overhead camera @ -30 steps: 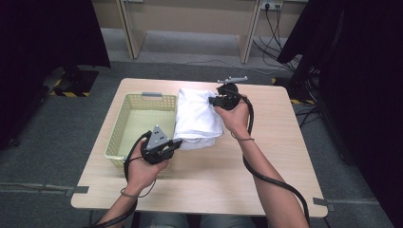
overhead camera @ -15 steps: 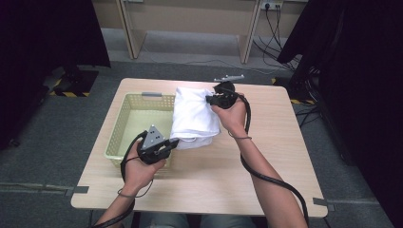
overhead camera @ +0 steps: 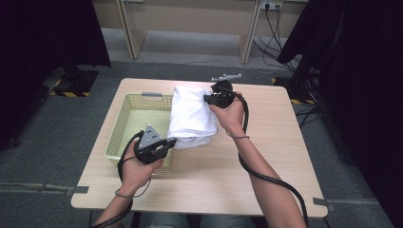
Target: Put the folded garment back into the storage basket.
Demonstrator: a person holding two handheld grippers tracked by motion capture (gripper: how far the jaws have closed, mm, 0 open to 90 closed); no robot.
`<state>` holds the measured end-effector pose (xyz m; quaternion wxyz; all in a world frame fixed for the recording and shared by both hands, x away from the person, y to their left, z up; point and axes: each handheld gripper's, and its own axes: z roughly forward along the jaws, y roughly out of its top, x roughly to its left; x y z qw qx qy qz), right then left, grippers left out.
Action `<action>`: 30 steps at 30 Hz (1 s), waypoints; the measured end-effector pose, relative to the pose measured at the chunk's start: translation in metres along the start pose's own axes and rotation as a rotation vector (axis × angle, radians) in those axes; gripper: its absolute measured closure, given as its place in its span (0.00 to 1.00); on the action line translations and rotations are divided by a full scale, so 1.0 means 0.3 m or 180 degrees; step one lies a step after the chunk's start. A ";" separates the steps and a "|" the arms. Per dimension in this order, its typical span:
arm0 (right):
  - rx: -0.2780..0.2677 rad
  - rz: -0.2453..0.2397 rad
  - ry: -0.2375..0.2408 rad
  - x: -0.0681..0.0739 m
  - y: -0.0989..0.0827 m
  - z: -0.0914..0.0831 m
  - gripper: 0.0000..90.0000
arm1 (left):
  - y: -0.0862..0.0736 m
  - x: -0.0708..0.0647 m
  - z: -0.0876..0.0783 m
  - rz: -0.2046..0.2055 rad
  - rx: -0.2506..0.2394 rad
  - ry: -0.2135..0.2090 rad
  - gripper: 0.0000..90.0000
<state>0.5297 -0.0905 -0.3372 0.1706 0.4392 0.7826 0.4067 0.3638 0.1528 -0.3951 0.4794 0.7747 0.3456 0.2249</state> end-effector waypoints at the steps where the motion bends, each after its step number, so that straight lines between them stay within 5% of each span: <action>1: 0.0002 0.0003 0.0003 0.001 0.001 0.000 0.90 | 0.000 0.001 -0.001 0.0003 -0.0001 0.0004 0.92; 30: 0.0006 -0.0026 0.0037 0.037 0.014 0.022 0.90 | -0.025 0.028 -0.026 -0.0038 -0.0024 0.0071 0.92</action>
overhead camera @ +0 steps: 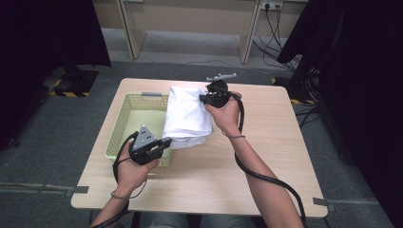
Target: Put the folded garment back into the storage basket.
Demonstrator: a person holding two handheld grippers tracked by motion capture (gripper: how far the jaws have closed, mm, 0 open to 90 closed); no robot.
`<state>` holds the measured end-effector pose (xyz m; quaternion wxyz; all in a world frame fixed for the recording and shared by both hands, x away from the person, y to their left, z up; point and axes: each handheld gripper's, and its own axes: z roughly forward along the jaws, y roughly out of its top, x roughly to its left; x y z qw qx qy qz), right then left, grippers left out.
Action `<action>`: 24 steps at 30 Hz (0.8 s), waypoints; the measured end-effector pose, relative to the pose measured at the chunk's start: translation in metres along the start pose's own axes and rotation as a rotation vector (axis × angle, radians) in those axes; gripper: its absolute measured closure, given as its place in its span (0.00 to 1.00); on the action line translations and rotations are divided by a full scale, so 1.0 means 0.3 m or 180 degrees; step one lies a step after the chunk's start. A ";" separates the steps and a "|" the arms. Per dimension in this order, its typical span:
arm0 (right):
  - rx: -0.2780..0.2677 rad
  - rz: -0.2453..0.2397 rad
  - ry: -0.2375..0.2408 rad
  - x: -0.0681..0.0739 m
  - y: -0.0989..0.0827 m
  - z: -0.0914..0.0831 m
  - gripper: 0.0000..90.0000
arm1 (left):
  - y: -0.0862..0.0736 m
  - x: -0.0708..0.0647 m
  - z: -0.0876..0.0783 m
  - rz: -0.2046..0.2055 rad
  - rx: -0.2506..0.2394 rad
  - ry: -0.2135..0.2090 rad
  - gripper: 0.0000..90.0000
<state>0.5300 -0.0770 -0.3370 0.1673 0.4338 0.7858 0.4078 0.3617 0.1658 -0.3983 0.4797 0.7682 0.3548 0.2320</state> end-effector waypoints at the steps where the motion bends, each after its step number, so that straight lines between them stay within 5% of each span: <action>1: -0.0001 -0.0007 0.0003 0.003 0.002 0.001 0.90 | -0.001 0.002 -0.003 -0.0004 -0.0002 0.0007 0.92; 24: -0.0010 -0.0039 0.0027 0.026 0.015 0.012 0.90 | -0.011 0.020 -0.020 -0.0037 -0.0013 0.0063 0.92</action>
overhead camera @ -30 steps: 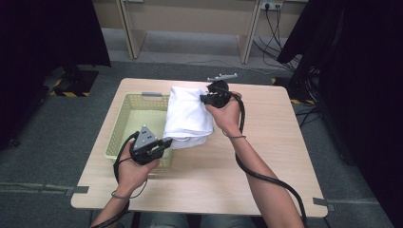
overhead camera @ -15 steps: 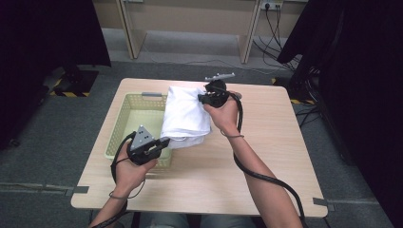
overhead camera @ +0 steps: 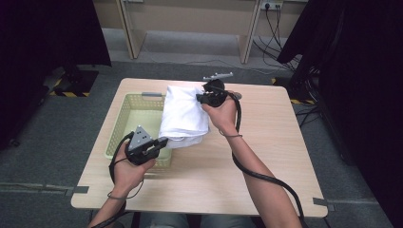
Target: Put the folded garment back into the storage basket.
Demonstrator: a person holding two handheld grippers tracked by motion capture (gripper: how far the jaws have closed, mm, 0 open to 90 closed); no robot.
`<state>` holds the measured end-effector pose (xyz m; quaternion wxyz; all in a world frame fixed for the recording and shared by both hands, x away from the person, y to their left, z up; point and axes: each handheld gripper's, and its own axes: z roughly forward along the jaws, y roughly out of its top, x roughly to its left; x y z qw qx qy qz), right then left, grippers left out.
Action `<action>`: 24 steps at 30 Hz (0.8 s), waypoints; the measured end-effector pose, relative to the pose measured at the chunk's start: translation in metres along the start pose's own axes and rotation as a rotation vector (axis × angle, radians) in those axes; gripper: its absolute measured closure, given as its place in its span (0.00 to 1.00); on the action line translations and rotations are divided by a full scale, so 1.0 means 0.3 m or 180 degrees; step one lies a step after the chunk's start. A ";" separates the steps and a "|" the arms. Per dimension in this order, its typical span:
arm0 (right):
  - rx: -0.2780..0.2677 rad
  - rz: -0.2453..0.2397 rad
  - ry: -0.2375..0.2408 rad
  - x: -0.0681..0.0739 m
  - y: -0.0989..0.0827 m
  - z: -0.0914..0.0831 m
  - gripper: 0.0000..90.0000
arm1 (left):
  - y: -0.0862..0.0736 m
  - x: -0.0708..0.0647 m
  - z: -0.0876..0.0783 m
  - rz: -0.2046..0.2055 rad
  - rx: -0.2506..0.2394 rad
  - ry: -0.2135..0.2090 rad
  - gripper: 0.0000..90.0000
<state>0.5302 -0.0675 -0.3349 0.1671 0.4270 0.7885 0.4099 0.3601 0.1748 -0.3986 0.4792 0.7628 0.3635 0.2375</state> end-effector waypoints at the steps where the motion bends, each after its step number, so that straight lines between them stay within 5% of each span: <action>1: 0.0000 -0.0007 0.0001 0.000 0.001 0.001 0.90 | 0.000 0.001 0.000 0.0000 -0.0001 0.0001 0.92; 24: -0.0012 -0.0031 0.0029 0.022 0.019 0.016 0.90 | 0.000 0.020 -0.017 -0.0019 -0.0011 0.0046 0.92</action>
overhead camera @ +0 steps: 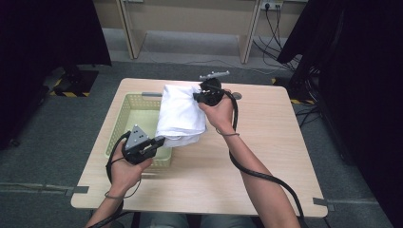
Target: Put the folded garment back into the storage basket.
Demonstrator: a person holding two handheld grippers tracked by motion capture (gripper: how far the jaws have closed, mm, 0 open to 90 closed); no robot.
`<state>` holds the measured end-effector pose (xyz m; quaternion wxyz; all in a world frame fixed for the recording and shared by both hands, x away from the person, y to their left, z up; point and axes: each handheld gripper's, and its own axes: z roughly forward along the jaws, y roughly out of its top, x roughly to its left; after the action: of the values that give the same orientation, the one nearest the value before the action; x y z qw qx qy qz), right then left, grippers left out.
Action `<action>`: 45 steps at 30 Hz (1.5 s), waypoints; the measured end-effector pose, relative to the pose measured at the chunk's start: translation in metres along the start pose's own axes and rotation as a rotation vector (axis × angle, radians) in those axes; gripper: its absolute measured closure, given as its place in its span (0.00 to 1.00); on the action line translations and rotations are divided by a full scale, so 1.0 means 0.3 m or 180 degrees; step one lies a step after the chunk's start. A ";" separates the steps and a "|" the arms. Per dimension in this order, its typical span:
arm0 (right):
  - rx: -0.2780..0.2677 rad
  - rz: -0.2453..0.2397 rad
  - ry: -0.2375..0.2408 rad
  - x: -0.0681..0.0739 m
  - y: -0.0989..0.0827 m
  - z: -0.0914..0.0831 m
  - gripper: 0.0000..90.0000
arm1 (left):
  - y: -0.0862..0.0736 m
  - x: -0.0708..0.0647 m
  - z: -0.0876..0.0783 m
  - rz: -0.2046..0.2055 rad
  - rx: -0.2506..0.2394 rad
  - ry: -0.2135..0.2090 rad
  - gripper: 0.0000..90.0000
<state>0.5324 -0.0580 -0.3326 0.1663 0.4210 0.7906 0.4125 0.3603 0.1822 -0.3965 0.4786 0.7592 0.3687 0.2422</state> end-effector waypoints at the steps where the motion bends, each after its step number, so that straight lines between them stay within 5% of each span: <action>1: -0.0003 -0.0002 0.0002 0.002 0.002 0.001 0.90 | 0.000 0.002 -0.002 -0.0001 -0.0001 0.0003 0.92; 45: 0.0011 -0.0040 0.0056 0.052 0.018 0.044 0.90 | -0.025 0.049 -0.040 -0.0080 -0.0014 0.0096 0.92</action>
<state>0.5341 -0.0372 -0.3351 0.1612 0.4126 0.7953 0.4138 0.3580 0.2024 -0.3979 0.4776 0.7497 0.3849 0.2484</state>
